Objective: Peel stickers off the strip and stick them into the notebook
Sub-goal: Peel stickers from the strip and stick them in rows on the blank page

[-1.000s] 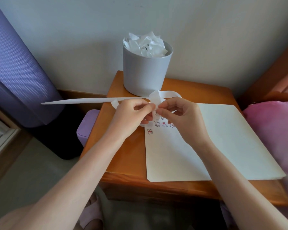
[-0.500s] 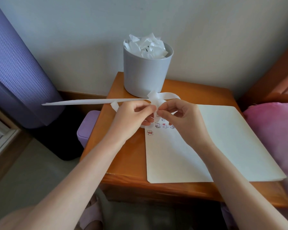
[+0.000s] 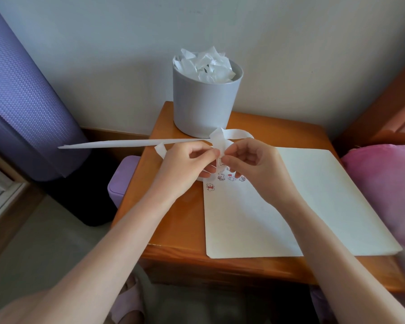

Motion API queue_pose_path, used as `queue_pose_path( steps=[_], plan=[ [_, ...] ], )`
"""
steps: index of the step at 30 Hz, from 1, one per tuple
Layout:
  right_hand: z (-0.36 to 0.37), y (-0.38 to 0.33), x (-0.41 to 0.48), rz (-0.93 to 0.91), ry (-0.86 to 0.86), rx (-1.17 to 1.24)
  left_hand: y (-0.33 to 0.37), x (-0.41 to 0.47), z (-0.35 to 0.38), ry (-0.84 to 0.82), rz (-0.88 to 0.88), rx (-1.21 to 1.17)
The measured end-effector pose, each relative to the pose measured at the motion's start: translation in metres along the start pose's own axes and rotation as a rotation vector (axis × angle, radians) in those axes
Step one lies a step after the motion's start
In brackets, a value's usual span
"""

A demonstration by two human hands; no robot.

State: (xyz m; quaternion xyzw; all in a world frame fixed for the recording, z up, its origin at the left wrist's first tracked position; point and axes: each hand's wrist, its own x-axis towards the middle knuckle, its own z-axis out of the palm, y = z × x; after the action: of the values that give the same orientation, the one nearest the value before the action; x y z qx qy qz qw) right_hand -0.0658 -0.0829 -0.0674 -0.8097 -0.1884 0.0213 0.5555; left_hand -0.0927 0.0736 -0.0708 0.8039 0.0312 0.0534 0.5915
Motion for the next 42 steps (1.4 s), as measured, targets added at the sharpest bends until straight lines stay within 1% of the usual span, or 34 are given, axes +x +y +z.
queue_pose_path(
  steps=[7,13,17,19,21,25,28,32,42],
  plan=[
    [-0.001,0.0,0.0,-0.002,0.004,-0.077,0.001,-0.001,0.0,-0.002,-0.009,-0.02],
    [0.0,0.0,-0.001,-0.094,0.063,-0.257,-0.001,0.0,0.001,0.02,-0.027,0.011],
    [-0.001,-0.008,-0.004,-0.111,0.046,-0.236,-0.001,0.001,0.001,0.054,-0.021,0.011],
    [-0.003,-0.012,-0.005,-0.078,0.036,-0.169,-0.001,0.001,0.0,0.07,-0.022,0.009],
    [-0.007,-0.013,-0.004,-0.008,-0.001,-0.126,-0.001,0.001,-0.001,0.087,-0.01,0.04],
    [-0.011,-0.006,-0.004,0.208,-0.168,-0.156,-0.001,0.0,-0.001,0.104,0.006,0.06],
    [-0.011,-0.002,-0.003,0.308,-0.21,-0.159,0.0,0.0,-0.001,0.101,0.013,0.062],
    [-0.012,-0.002,-0.001,0.347,-0.22,-0.174,0.0,0.001,-0.001,0.101,0.022,0.078],
    [-0.008,0.0,-0.002,0.34,-0.224,-0.187,-0.002,0.002,-0.001,0.109,0.037,0.093]
  ],
)
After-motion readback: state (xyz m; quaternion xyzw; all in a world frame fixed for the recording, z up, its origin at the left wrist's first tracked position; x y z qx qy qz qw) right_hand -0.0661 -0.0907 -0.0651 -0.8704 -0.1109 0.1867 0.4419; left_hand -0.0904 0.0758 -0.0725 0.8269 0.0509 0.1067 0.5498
